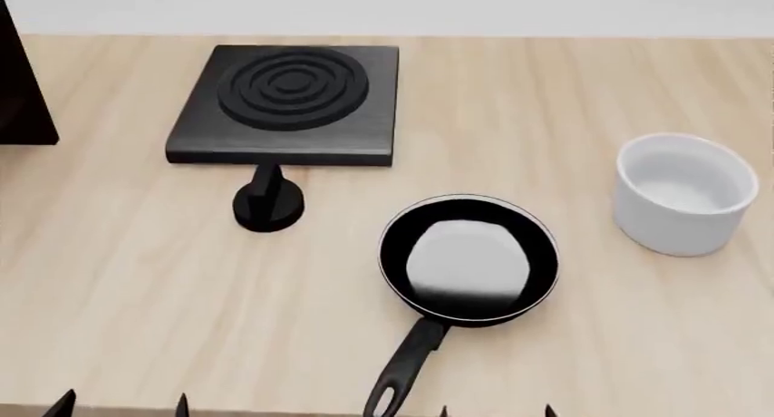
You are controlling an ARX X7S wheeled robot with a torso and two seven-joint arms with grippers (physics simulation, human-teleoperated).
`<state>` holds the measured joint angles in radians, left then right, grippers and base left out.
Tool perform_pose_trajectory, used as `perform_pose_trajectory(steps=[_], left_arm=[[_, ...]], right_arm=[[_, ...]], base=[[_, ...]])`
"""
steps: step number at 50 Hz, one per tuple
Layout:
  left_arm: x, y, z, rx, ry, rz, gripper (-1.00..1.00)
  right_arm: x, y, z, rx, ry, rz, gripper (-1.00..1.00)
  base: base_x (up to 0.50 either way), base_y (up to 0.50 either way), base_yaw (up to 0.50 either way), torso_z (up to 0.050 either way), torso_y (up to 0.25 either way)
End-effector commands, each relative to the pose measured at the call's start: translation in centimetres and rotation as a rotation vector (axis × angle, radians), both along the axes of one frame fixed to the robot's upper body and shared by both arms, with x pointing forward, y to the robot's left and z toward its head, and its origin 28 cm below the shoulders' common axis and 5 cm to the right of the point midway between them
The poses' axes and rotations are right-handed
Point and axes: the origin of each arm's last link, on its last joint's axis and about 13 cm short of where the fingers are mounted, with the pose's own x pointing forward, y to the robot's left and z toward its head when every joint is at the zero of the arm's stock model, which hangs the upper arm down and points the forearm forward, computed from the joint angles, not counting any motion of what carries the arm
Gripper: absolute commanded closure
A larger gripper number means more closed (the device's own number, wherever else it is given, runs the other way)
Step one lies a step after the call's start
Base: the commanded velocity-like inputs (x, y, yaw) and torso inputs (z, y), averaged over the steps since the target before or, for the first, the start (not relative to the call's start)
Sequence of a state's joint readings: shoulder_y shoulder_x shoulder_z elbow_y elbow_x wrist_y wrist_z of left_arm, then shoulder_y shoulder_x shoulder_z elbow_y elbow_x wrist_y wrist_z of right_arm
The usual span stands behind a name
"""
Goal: Put the frying pan under the cabinet shelf.
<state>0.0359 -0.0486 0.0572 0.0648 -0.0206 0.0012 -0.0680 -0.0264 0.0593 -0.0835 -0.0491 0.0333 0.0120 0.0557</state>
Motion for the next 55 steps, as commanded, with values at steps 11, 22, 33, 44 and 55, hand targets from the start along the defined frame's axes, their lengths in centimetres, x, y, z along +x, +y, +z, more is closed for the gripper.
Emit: perform_pose_trajectory(steps=[11,22,33,44,55], left_arm=[[-0.3,0.0,0.0,0.011,0.009,-0.002,-1.0],[-0.4,0.0,0.0,0.013,0.013,-0.002,-1.0],[-0.9,-0.1,0.5,0.025,0.01,-0.003,-1.0],[-2.9,1.1,-0.5,-0.001,0.122,0.027,-1.0],[-7.5,6.8,-3.4,0.169,0.387,0.232,-1.0]], right_arm=[[-0.4,0.1,-0.1,0.004,0.008,0.019,-1.0],[-0.5,0.0,-0.2,0.009,0.013,0.019,-1.0],[-0.6,0.1,0.2,0.017,0.005,0.025,-1.0],[-0.3,0.1,0.4,0.005,-0.002,0.026,-1.0],[0.0,0.5,0.7,-0.01,-0.004,0.051,-1.0]], base=[[0.0,0.0,0.0,0.05,0.031],[0.0,0.0,0.0,0.05,0.031],[0.0,0.0,0.0,0.05,0.031],[0.0,0.0,0.0,0.024,0.014],[0.0,0.0,0.0,0.0,0.0]])
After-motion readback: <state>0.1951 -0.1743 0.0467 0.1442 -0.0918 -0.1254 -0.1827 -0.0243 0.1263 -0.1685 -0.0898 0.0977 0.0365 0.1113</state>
